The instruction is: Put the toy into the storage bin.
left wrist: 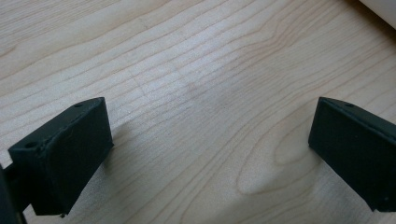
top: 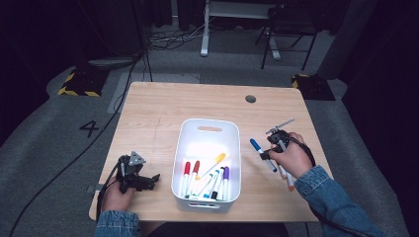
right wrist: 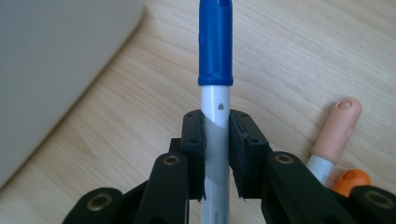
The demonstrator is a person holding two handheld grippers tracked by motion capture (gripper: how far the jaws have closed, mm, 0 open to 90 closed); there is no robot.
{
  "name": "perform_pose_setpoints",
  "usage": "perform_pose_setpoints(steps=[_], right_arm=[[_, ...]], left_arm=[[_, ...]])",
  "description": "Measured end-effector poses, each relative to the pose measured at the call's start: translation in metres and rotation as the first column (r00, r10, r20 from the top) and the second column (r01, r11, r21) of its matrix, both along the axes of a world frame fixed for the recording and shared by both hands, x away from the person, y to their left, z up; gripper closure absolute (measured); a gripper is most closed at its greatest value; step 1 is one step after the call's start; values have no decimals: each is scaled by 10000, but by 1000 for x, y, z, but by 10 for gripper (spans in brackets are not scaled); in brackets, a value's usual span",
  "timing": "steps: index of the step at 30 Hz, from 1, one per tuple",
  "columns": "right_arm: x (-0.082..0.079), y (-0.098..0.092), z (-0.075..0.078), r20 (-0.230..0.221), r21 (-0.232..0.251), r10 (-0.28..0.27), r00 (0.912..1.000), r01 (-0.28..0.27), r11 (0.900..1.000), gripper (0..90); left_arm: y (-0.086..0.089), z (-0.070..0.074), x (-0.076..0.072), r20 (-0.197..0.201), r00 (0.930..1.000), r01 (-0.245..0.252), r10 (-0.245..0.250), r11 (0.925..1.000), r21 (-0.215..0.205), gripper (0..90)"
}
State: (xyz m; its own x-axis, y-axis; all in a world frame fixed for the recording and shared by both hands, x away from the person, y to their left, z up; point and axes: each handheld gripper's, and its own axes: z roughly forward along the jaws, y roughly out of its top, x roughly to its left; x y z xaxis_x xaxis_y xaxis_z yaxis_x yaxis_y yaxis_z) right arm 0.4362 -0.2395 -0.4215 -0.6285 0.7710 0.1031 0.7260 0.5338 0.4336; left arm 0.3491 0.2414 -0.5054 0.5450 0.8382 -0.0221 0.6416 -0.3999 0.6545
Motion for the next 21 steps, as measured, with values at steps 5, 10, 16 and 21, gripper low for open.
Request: perform_pose_setpoints(steps=[5, 10, 16, 21], right_arm=[[-7, 1, 18, 437, 701, 275, 9987, -305, 9971, 775], [-16, 2, 36, 898, 1129, 551, 9944, -652, 9915, 775], [-28, 8, 56, 1211, 1393, 926, 9883, -1093, 9842, 774], [-36, 16, 72, 1405, 1668, 1262, 9820, -1491, 9746, 774]], left_arm=[[0, 0, 0, 3, 10000, 2, -2, 10000, -3, 0], [0, 0, 0, 2, 10000, -3, 3, 10000, 0, 0], [0, 0, 0, 6, 10000, 5, -5, 10000, -2, 0], [0, 0, 0, 5, 10000, 1, -1, 10000, -1, 0]])
